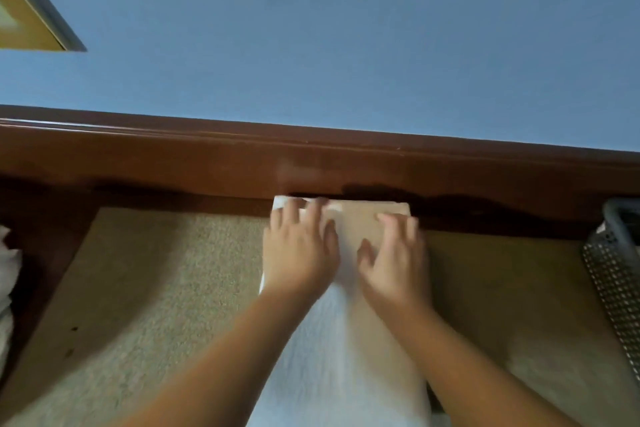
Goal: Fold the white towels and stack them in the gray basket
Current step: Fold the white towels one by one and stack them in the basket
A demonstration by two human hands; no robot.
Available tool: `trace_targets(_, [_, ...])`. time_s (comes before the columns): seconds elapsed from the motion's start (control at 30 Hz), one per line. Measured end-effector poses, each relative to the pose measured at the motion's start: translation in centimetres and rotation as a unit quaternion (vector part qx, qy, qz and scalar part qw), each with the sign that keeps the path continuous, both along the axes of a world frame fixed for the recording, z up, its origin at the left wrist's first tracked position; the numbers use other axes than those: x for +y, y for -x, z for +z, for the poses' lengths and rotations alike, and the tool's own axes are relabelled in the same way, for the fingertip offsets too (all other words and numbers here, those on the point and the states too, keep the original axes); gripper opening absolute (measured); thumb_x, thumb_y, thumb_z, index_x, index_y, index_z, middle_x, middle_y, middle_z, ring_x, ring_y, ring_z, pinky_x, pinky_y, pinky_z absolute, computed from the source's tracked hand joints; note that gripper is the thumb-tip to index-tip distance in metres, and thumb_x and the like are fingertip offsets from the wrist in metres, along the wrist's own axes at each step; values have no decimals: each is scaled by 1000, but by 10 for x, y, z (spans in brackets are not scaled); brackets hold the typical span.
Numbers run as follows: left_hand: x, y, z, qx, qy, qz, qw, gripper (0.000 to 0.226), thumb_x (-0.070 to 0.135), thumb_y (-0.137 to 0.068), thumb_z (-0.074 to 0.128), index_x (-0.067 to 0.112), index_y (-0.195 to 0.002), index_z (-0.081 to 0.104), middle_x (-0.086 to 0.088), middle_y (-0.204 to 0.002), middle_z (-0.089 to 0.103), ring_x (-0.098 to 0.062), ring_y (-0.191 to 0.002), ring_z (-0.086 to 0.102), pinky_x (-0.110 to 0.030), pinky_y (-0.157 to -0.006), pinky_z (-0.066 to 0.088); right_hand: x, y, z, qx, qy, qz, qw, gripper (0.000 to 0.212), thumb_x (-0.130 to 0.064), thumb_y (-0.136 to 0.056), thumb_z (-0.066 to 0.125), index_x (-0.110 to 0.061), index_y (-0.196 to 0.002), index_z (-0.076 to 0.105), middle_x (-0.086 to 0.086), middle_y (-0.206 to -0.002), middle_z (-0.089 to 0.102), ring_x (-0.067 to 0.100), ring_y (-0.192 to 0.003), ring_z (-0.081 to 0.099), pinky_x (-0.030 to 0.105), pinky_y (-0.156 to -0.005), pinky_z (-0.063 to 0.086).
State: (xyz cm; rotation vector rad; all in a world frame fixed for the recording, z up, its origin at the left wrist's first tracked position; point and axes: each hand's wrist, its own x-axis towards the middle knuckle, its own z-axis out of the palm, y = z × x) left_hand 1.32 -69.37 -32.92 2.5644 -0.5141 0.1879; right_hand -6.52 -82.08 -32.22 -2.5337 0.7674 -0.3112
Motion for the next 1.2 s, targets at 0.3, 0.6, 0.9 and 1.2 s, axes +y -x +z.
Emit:
trace_targets(0.3, [-4, -8, -47, 145, -150, -64, 976, 65, 57, -107, 19, 39, -165, -5, 0, -174, -14, -19, -160, -15, -40, -130, -6, -2, -9, -52, 192, 85, 108, 972, 79, -58, -100, 12, -14, -166, 7, 15, -172, -1, 29, -160, -1, 46, -129, 0])
trace_targets(0.6, [30, 47, 29, 230, -187, -126, 947, 62, 49, -111, 18, 29, -167, -2, -5, -173, -18, -23, -159, -19, -45, -129, -6, 26, 6, 42, 295, -67, 159, 940, 69, -42, -111, 24, -21, -164, -15, 7, -168, -28, 25, -156, -24, 42, -128, -10])
trace_targets(0.9, [96, 131, -23, 220, -166, -106, 955, 64, 49, -111, 13, 39, -158, -30, 8, -167, -35, -9, -151, -37, -40, -128, -14, 58, 130, -33, 193, 60, 183, 962, 64, -49, -111, 22, -26, -166, 0, 9, -173, -8, 24, -159, -14, 46, -130, 5])
trace_targets(1.2, [99, 136, 5, 246, -200, -145, 937, 68, 55, -109, 10, 27, -163, -21, -2, -166, -34, -19, -152, -35, -43, -128, -15, 62, 136, -21, 214, 46, 206, 954, 67, -48, -108, 8, -18, -165, -8, 11, -170, -20, 24, -156, -27, 44, -127, -6])
